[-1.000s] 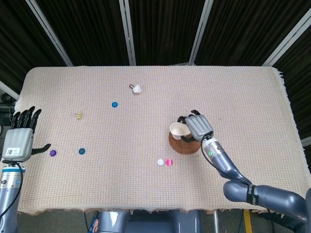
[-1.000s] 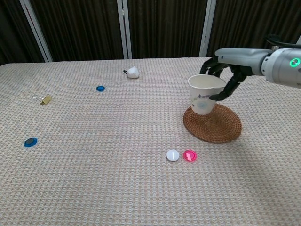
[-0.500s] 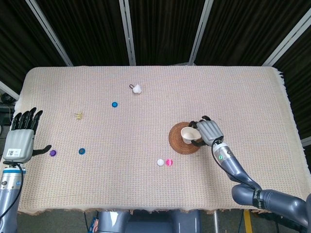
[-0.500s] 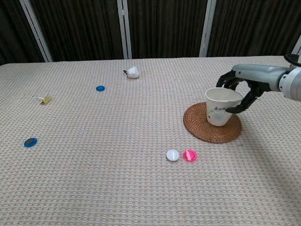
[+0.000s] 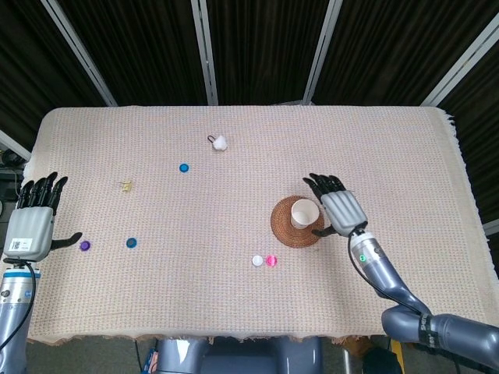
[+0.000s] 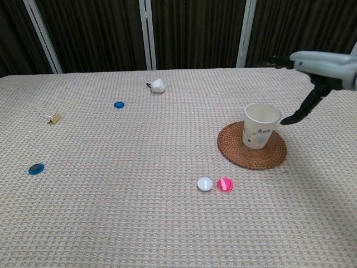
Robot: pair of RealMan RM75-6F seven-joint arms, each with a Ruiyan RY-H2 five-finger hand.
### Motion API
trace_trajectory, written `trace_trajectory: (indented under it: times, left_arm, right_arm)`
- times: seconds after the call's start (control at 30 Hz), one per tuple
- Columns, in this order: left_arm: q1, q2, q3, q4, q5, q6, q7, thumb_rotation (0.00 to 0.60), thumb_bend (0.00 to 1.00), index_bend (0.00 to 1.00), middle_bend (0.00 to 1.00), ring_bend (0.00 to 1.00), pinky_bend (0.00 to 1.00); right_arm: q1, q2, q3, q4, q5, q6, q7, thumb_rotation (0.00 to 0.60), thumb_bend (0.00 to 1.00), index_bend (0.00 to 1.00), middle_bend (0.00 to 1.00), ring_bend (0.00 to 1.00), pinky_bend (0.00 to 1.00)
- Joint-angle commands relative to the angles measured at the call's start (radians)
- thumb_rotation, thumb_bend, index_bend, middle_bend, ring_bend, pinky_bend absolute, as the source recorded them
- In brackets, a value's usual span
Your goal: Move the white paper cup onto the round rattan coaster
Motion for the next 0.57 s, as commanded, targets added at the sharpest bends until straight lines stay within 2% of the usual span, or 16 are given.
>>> trace_trajectory:
  times: [0.03, 0.17, 0.27, 0.4, 0.57]
  left_arm:
    - [0.005, 0.004, 0.005, -0.005, 0.016, 0.007, -0.007, 0.600, 0.00, 0.00, 0.00, 0.00, 0.00]
    - [0.019, 0.006, 0.018, -0.011, 0.041, 0.025, -0.007, 0.600, 0.00, 0.00, 0.00, 0.00, 0.00]
    - [0.044, 0.005, 0.039, -0.010, 0.075, 0.061, -0.005, 0.600, 0.00, 0.00, 0.00, 0.00, 0.00]
    - [0.077, 0.000, 0.063, 0.015, 0.122, 0.108, -0.025, 0.600, 0.00, 0.00, 0.00, 0.00, 0.00]
    - [0.110, 0.007, 0.079, 0.035, 0.141, 0.135, -0.056, 0.600, 0.00, 0.00, 0.00, 0.00, 0.00]
  right_arm:
    - [-0.126, 0.135, -0.050, -0.124, -0.141, 0.188, 0.011, 0.600, 0.00, 0.00, 0.00, 0.00, 0.00]
    - [-0.229, 0.188, -0.101, -0.119, -0.235, 0.336, 0.039, 0.600, 0.00, 0.00, 0.00, 0.00, 0.00]
    - [-0.313, 0.201, -0.148, -0.060, -0.311, 0.455, 0.049, 0.600, 0.00, 0.00, 0.00, 0.00, 0.00]
    - [-0.392, 0.202, -0.181, -0.010, -0.363, 0.554, 0.076, 0.600, 0.00, 0.00, 0.00, 0.00, 0.00]
    - [-0.452, 0.216, -0.202, -0.004, -0.395, 0.617, 0.071, 0.600, 0.00, 0.00, 0.00, 0.00, 0.00]
